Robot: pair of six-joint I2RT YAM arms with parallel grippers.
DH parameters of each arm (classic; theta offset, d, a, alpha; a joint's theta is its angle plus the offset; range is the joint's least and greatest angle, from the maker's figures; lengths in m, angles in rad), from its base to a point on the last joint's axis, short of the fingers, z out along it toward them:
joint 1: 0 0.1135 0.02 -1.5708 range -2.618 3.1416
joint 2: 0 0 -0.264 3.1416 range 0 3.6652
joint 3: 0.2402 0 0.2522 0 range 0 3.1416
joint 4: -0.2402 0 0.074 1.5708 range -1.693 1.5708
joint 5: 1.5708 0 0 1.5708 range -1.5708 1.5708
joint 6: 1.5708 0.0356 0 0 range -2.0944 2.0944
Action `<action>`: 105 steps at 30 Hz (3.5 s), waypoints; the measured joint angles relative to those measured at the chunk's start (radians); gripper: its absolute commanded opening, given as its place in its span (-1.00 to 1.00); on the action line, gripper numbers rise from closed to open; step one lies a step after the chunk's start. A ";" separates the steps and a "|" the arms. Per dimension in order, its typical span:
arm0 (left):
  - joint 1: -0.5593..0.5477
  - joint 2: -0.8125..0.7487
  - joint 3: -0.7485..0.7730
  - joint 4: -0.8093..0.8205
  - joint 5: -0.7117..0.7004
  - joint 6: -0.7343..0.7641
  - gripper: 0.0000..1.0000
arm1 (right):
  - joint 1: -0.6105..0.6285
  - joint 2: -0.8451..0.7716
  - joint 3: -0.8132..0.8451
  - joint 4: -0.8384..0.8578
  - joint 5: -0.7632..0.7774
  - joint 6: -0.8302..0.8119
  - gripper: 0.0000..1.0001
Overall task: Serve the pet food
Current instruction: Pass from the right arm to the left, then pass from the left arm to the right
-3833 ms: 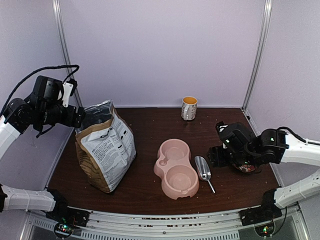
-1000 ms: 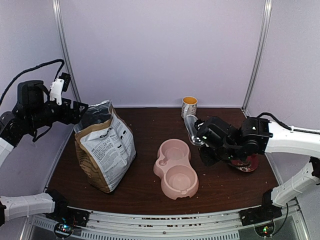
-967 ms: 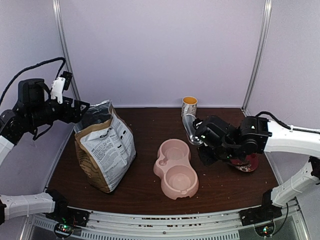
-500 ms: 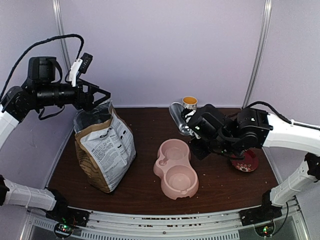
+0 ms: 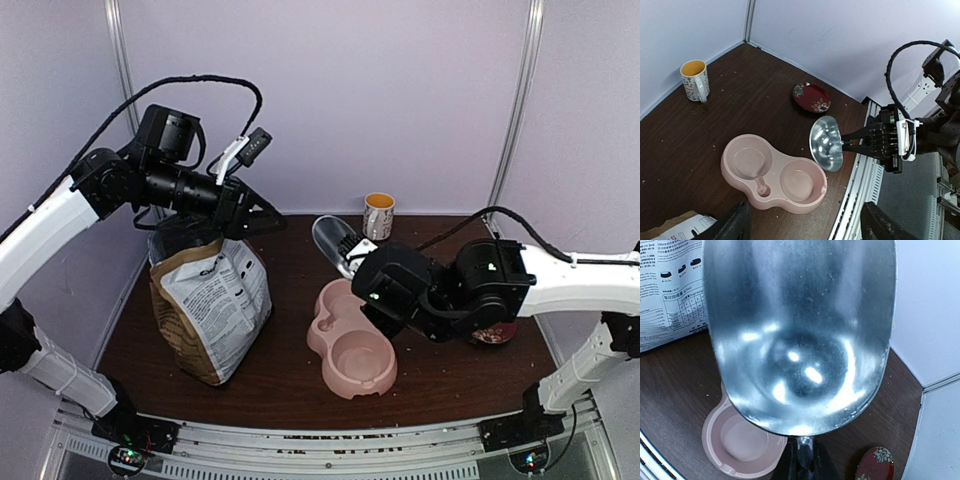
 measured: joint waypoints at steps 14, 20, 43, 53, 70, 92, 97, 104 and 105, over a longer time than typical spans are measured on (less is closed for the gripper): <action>-0.028 0.077 -0.045 0.008 0.187 -0.025 -0.05 | 0.114 0.063 0.005 0.000 0.166 -0.072 -1.00; -0.028 0.080 -0.087 0.014 0.211 -0.031 -0.25 | 0.117 0.085 0.022 0.004 0.184 -0.086 -1.00; -0.017 0.088 -0.149 0.099 0.197 -0.093 -1.00 | 0.149 0.103 0.026 0.050 0.179 -0.112 -1.00; -0.018 0.084 -0.179 0.110 0.193 -0.090 -1.00 | 0.156 0.103 0.020 0.042 0.168 -0.094 -0.59; -0.039 0.045 -0.192 0.109 0.209 -0.085 -1.00 | 0.158 -0.006 -0.092 0.264 0.114 -0.023 0.99; -0.039 0.017 -0.193 0.109 0.143 -0.074 -1.00 | 0.111 -0.295 -0.286 0.513 0.048 0.058 1.00; -0.039 0.002 -0.193 0.109 0.124 -0.064 -1.00 | 0.069 -0.362 -0.354 0.540 0.003 0.104 1.00; -0.039 -0.032 -0.193 0.109 0.111 -0.047 -1.00 | -0.002 -0.474 -0.455 0.628 -0.091 0.151 1.00; -0.039 -0.035 -0.193 0.109 0.109 -0.046 -1.00 | -0.014 -0.491 -0.471 0.647 -0.111 0.158 1.00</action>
